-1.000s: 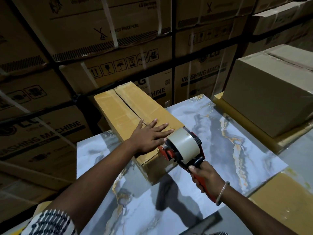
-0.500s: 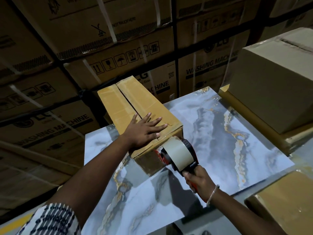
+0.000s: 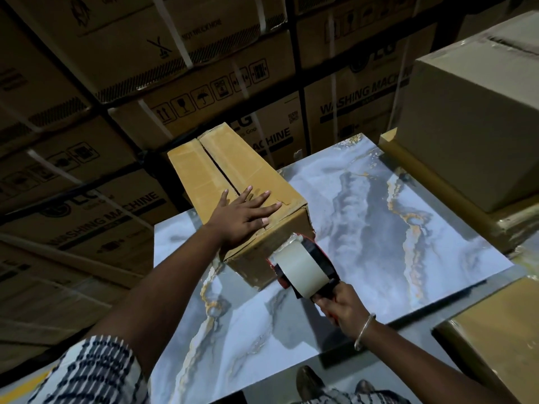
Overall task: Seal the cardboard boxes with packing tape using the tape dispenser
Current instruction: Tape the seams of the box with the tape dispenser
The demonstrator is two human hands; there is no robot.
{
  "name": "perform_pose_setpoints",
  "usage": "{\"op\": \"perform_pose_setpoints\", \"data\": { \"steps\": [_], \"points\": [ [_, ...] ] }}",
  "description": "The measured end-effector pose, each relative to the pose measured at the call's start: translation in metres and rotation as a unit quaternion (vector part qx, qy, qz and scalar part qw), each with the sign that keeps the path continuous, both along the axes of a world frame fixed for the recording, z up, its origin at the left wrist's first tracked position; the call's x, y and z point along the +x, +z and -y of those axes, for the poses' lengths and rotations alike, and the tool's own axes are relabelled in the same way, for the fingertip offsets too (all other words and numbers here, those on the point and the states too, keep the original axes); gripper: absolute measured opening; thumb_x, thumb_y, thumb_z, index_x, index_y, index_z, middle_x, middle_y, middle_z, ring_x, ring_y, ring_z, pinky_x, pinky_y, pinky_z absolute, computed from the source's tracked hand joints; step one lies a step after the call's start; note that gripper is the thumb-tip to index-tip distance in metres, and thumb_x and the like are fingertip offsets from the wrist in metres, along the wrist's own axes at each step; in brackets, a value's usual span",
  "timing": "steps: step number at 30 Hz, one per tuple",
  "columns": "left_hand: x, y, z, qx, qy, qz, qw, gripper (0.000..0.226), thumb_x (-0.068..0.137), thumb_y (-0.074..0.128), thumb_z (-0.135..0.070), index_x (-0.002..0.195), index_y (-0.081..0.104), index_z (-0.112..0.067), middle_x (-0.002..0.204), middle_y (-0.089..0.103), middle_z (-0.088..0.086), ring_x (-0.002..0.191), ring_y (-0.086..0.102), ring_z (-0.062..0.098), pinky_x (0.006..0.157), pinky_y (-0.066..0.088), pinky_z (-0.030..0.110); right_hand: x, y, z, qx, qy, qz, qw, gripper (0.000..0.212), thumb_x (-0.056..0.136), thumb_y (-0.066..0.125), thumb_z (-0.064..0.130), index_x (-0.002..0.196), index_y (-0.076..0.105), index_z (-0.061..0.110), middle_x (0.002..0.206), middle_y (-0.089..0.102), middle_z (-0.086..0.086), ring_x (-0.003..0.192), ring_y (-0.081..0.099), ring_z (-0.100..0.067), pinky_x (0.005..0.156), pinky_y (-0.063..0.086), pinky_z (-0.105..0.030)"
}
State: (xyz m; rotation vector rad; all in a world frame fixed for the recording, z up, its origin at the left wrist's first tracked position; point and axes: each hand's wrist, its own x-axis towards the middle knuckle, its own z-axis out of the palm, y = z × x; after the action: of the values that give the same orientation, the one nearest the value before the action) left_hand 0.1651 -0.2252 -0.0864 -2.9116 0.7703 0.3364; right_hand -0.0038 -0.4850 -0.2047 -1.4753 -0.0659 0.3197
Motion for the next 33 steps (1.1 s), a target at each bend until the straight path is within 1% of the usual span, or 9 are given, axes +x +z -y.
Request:
{"op": "perform_pose_setpoints", "data": {
  "steps": [3,5,7,9,13,21,28,31,33],
  "points": [
    [-0.007,0.003,0.011,-0.001,-0.002,0.016,1.0,0.045,0.103,0.011,-0.058,0.147,0.004,-0.063,0.163,-0.001,-0.02,0.154,-0.006,0.018,0.117,-0.004,0.064,0.002,-0.001,0.002,-0.009,0.007,0.004,1.0,0.033,0.074,0.068,0.046,0.064,0.054,0.017,0.046,0.042,0.002,0.041,0.039,-0.013,0.046,0.031,-0.025],
    [-0.018,0.003,0.023,-0.077,-0.036,0.053,0.995,0.047,0.104,0.02,-0.048,0.151,0.026,-0.05,0.164,0.018,-0.013,0.153,0.014,0.02,0.116,0.014,0.061,0.003,-0.003,0.002,-0.009,0.009,0.005,1.0,0.033,0.072,0.067,0.045,0.063,0.054,0.017,0.047,0.044,0.001,0.041,0.04,-0.014,0.046,0.032,-0.025],
    [-0.026,-0.005,0.032,-0.141,-0.128,0.092,0.977,0.044,0.102,0.033,-0.035,0.142,0.052,-0.036,0.157,0.041,-0.002,0.145,0.035,0.025,0.104,0.038,0.054,0.002,-0.008,0.002,-0.006,0.009,0.007,1.0,0.03,0.071,0.067,0.043,0.064,0.054,0.016,0.048,0.044,0.0,0.042,0.04,-0.015,0.046,0.031,-0.025],
    [-0.026,-0.015,0.034,-0.122,-0.191,0.109,0.968,0.037,0.1,0.04,-0.033,0.129,0.064,-0.028,0.153,0.045,0.007,0.143,0.039,0.029,0.094,0.044,0.052,0.001,-0.012,0.003,-0.002,0.01,0.003,1.0,0.028,0.069,0.066,0.039,0.066,0.054,0.014,0.049,0.044,-0.003,0.043,0.04,-0.015,0.046,0.031,-0.025],
    [-0.026,-0.013,0.039,-0.084,-0.176,0.104,0.975,0.044,0.1,0.033,-0.046,0.117,0.069,-0.027,0.159,0.036,0.008,0.148,0.031,0.031,0.099,0.036,0.062,0.0,-0.015,0.008,0.002,0.011,-0.001,1.0,0.03,0.068,0.066,0.036,0.073,0.055,0.008,0.053,0.045,-0.006,0.045,0.041,-0.016,0.047,0.032,-0.025],
    [-0.03,-0.017,0.039,-0.079,-0.172,0.091,0.978,0.034,0.095,0.035,-0.038,0.107,0.06,-0.019,0.161,0.031,0.008,0.15,0.025,0.029,0.099,0.03,0.071,-0.001,-0.011,0.013,0.019,0.028,-0.002,0.999,0.045,0.07,0.067,0.038,0.076,0.055,-0.005,0.054,0.042,-0.006,0.047,0.039,-0.014,0.047,0.03,-0.026],
    [-0.031,-0.019,0.037,-0.105,-0.178,0.088,0.975,0.021,0.097,0.048,-0.03,0.105,0.06,-0.014,0.161,0.03,0.01,0.149,0.027,0.027,0.098,0.026,0.079,0.002,-0.006,0.01,-0.003,0.026,-0.01,1.0,0.034,0.071,0.067,0.043,0.065,0.053,0.012,0.052,0.043,-0.006,0.047,0.04,-0.017,0.05,0.03,-0.028],
    [-0.033,-0.019,0.038,-0.12,-0.169,0.076,0.975,0.028,0.099,0.049,-0.034,0.105,0.063,-0.012,0.162,0.028,0.011,0.15,0.024,0.026,0.103,0.018,0.08,0.006,-0.006,0.008,-0.013,0.022,-0.02,0.999,0.03,0.07,0.068,0.045,0.055,0.052,0.025,0.05,0.044,-0.007,0.047,0.04,-0.019,0.05,0.031,-0.03],
    [-0.033,-0.019,0.038,-0.118,-0.163,0.063,0.977,0.027,0.097,0.055,-0.034,0.111,0.064,-0.012,0.163,0.024,0.01,0.152,0.02,0.026,0.105,0.012,0.08,0.008,-0.006,0.006,-0.018,0.023,-0.028,0.999,0.033,0.069,0.068,0.046,0.051,0.051,0.025,0.049,0.044,-0.008,0.046,0.04,-0.02,0.051,0.031,-0.03]
  ]
}}
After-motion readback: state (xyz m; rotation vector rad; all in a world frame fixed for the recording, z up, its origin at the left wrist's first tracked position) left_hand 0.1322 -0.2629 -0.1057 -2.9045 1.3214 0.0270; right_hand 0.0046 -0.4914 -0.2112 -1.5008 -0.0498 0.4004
